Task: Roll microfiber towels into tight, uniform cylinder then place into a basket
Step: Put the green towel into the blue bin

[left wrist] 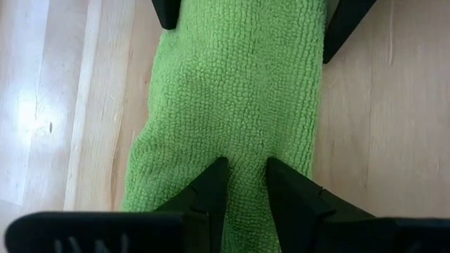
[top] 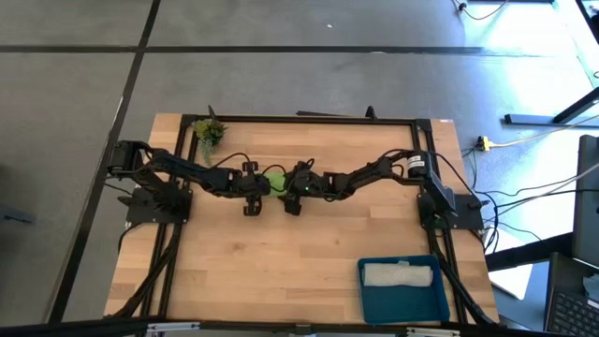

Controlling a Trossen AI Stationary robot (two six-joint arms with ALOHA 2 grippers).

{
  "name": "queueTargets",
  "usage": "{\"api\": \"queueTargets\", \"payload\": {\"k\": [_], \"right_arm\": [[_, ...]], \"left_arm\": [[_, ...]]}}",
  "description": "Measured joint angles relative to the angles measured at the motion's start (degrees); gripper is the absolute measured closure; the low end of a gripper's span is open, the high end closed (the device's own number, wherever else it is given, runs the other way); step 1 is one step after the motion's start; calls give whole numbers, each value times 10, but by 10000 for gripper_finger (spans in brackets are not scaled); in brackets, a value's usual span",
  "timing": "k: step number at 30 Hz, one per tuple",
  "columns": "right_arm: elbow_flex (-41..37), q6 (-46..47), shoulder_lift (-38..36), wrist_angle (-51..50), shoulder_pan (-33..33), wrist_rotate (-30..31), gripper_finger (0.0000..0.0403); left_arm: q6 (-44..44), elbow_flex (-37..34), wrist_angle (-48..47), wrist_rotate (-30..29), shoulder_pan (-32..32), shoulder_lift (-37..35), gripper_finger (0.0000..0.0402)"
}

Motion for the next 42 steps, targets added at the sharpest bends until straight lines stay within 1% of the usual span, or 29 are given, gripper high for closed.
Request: {"api": "queueTargets", "payload": {"k": [12,15,18,20,29,32,33,42], "right_arm": [[0,1,1,-1,0,2,4],[0,1,2,-1,0,2,16],[0,9,2,-1,0,-10,54],[0,18,3,-2,-1,-26,93],[0,25,3,-4,-2,-28,300],[0,27,3,-4,-2,-29,359],[0,26,3,-4,-1,-29,368],[0,29,3,-4,-1,-32,367]], "left_arm": [[0,0,0,0,0,0,310],[0,0,0,0,0,0,310],[0,0,0,0,0,0,310],[0,0,0,0,0,0,310],[0,0,1,0,0,0,310],[0,0,2,0,0,0,310],[0,0,2,0,0,0,310],[0,0,1,0,0,0,310]]}}
